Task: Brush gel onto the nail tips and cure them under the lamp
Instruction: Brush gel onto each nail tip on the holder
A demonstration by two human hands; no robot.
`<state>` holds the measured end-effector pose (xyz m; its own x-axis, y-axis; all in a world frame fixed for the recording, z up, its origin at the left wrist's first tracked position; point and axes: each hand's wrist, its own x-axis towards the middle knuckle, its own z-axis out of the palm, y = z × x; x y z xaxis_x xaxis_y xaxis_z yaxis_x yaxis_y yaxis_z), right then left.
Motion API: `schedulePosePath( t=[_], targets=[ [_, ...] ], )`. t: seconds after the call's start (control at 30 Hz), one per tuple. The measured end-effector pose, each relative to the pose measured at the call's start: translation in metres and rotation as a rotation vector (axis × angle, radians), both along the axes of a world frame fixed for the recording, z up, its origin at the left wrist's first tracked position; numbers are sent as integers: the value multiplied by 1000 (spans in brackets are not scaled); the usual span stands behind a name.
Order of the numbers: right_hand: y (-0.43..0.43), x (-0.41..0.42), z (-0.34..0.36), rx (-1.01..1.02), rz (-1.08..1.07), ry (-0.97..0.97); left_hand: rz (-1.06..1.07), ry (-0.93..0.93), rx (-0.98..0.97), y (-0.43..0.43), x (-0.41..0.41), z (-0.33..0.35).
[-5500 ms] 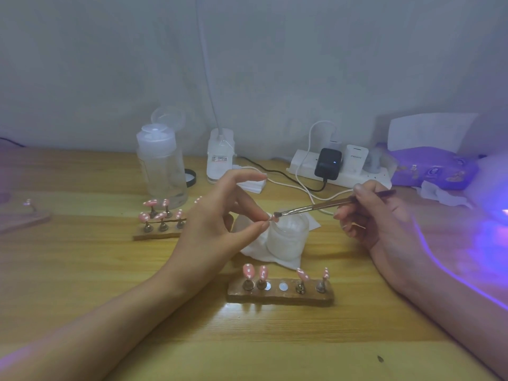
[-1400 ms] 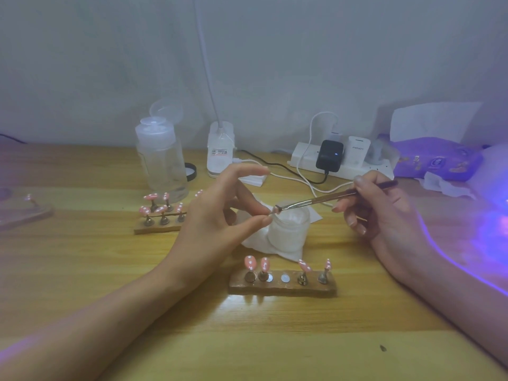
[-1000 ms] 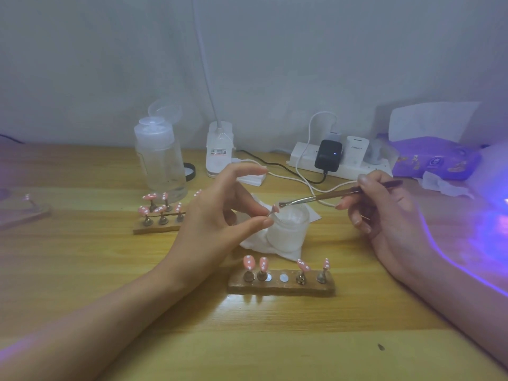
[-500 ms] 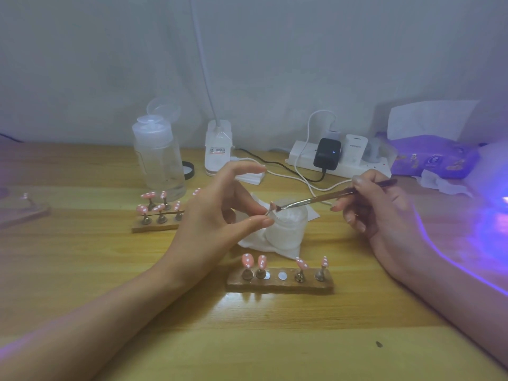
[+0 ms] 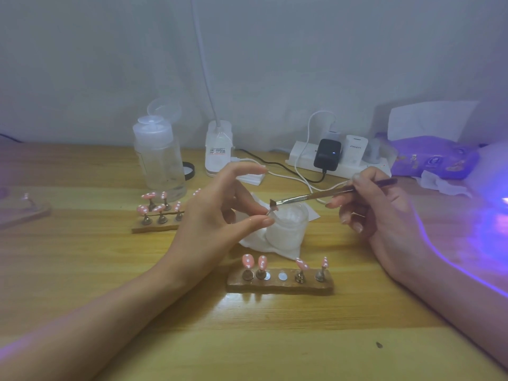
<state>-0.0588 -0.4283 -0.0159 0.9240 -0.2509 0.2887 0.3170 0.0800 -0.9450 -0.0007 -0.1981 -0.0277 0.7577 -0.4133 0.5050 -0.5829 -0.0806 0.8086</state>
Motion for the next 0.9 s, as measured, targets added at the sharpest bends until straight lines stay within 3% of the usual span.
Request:
schedulePosePath(
  t=[0.13, 0.9],
  targets=[
    [-3, 1, -2, -7, -75, 29, 6, -8, 3, 0, 0, 0],
    [-1, 0, -1, 30, -31, -12, -4, -14, 3, 1, 1, -1]
  ],
)
